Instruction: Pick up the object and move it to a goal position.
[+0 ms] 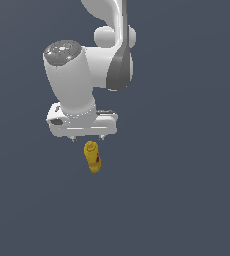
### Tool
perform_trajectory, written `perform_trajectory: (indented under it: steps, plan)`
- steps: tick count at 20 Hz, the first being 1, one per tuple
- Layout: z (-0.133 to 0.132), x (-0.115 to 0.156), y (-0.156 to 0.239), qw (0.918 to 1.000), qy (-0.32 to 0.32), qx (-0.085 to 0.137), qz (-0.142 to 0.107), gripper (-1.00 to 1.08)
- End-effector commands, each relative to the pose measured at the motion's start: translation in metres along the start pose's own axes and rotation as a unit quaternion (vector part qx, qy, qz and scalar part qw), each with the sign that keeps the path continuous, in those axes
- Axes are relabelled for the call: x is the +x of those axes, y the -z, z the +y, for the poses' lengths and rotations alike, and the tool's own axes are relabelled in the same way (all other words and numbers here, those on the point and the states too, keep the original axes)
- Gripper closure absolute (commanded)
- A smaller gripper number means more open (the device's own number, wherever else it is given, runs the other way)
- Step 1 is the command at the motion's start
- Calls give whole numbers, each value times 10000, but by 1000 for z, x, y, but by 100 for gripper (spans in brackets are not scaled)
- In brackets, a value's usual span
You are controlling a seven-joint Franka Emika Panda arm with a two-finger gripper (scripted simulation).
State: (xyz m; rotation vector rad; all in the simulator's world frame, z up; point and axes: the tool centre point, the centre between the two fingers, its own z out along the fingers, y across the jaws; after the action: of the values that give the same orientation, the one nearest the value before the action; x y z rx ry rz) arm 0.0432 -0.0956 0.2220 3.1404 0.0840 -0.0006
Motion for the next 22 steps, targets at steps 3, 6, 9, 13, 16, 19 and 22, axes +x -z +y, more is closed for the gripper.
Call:
perform_trajectory:
  steps: [3, 6, 9, 13, 16, 19, 22]
  plan:
    - [0, 1, -1, 10000, 4, 0, -1, -92]
    - [0, 1, -7, 10000, 4, 0, -1, -92]
    - [1, 0, -18, 10000, 4, 0, -1, -92]
    - [1, 0, -39, 10000, 7, 0, 1, -92]
    - [1, 0, -48, 10000, 7, 0, 1, -92]
    - [1, 1, -52, 10000, 10, 0, 2, -92]
    - [1, 1, -52, 10000, 10, 0, 2, 108]
